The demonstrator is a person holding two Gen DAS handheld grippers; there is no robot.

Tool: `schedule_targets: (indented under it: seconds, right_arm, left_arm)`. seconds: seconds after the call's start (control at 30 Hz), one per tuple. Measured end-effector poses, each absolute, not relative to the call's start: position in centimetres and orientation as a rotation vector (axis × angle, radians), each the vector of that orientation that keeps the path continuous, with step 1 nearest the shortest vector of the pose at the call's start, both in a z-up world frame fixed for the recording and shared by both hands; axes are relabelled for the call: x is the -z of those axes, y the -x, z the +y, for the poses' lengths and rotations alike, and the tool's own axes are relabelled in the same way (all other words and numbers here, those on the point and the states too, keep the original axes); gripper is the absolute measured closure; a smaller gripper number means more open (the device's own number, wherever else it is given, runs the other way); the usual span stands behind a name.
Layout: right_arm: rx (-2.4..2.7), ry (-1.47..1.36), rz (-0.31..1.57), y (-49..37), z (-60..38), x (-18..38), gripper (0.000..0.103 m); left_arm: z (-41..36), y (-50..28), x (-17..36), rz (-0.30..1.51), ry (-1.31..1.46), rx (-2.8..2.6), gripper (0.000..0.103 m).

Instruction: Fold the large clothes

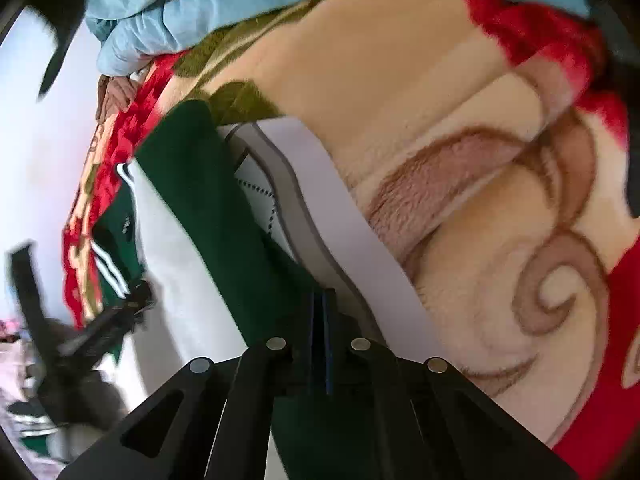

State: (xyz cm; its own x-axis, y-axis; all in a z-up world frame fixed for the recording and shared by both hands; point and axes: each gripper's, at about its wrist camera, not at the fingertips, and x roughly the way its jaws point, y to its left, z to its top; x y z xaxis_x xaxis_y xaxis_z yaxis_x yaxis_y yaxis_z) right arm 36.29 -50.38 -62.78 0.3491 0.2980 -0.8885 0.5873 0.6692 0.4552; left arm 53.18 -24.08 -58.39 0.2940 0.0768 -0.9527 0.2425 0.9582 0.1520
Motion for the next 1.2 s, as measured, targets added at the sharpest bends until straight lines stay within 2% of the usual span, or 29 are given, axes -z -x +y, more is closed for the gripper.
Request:
schedule_targets:
  seconds: [0.17,0.23,0.27,0.3,0.33,0.37,0.4,0.5,0.73,1.0,1.1,1.2]
  right_arm:
    - [0.200,-0.773,1.246,-37.5,-49.4,59.0,0.097]
    - [0.177,-0.678,1.242,-37.6,-47.6,56.9,0.093]
    - [0.168,-0.626,1.244,-37.6,-46.5,56.0,0.081]
    - [0.156,-0.591,1.246,-37.3,-45.3,55.3,0.061]
    - [0.141,-0.556,1.249,-37.1,-44.0,54.7,0.051]
    - [0.120,-0.520,1.254,-36.9,-42.7,54.3,0.034]
    - [0.108,-0.490,1.260,-36.8,-41.6,54.0,0.032]
    - [0.082,-0.360,1.294,-36.1,-37.8,54.1,0.032]
    - [0.048,-0.264,1.298,-34.7,-31.1,54.4,0.032]
    - [0.132,-0.301,1.241,-33.7,-31.1,52.4,0.032]
    - [0.195,-0.262,1.247,-34.0,-31.6,52.2,0.032]
    - [0.212,-0.239,1.276,-34.0,-31.0,52.5,0.032]
  left_arm:
    - [-21.6,-51.0,55.7,1.243,-0.172,0.072,0.003]
    - [-19.8,-49.4,53.9,1.215,-0.125,0.038,0.003]
    - [-18.7,-48.5,53.0,1.205,-0.098,0.013,0.003]
    - [-17.5,-47.5,52.2,1.194,-0.077,-0.016,0.003]
    - [-16.6,-46.7,51.6,1.185,-0.064,-0.040,0.003]
    - [-15.6,-45.8,51.0,1.179,-0.049,-0.065,0.003]
    - [-14.4,-44.8,50.5,1.174,-0.030,-0.091,0.003]
    - [-9.9,-42.1,49.4,1.173,0.029,-0.179,0.003]
    - [1.1,-36.9,49.5,1.208,0.196,-0.351,0.003]
    - [14.7,-30.3,52.7,1.291,0.291,-0.591,0.003]
    - [16.2,-30.9,53.3,1.258,0.204,-0.640,0.003]
    - [15.5,-33.5,55.1,1.245,-0.019,-0.631,0.003]
